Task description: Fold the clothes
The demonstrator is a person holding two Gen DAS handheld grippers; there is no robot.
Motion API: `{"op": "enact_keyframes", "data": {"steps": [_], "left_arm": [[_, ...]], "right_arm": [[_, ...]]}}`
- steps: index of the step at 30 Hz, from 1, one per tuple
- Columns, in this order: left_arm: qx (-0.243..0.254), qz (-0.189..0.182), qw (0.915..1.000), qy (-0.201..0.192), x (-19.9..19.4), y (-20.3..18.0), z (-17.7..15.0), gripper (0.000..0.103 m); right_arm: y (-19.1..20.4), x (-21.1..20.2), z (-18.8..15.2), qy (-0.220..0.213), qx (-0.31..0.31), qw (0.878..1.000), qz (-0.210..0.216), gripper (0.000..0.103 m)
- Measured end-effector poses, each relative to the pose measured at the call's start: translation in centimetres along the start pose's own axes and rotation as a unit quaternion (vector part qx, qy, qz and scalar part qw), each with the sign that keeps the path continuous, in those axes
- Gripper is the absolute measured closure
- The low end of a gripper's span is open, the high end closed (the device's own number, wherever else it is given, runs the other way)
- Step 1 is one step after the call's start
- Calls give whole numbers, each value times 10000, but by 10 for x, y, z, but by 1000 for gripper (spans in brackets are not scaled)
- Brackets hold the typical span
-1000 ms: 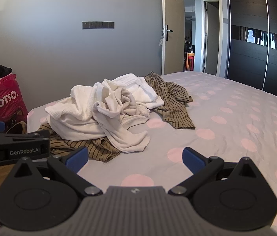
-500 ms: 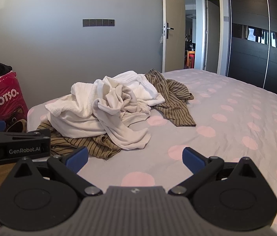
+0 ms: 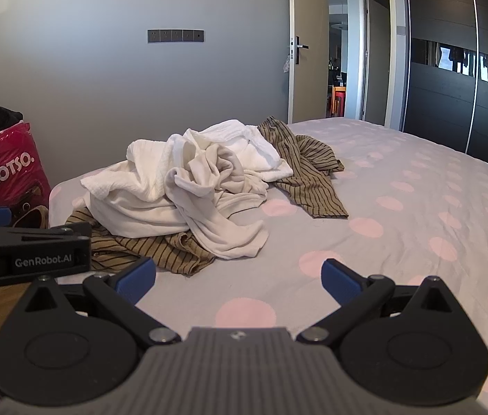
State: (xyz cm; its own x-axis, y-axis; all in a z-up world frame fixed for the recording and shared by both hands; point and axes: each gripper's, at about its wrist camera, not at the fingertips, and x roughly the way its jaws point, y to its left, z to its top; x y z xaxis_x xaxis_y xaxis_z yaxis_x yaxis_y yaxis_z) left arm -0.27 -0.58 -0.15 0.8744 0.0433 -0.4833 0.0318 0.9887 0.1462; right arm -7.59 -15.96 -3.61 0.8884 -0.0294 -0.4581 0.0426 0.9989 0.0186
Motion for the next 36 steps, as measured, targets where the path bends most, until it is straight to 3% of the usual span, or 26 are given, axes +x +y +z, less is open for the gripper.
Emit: {"op": "enact_keyframes", "data": {"steps": [36], "left_arm": [[-9, -81, 10000, 14, -1, 2, 1, 3]], "right_arm": [[6, 3, 1, 108, -49, 9999, -36, 0]]}}
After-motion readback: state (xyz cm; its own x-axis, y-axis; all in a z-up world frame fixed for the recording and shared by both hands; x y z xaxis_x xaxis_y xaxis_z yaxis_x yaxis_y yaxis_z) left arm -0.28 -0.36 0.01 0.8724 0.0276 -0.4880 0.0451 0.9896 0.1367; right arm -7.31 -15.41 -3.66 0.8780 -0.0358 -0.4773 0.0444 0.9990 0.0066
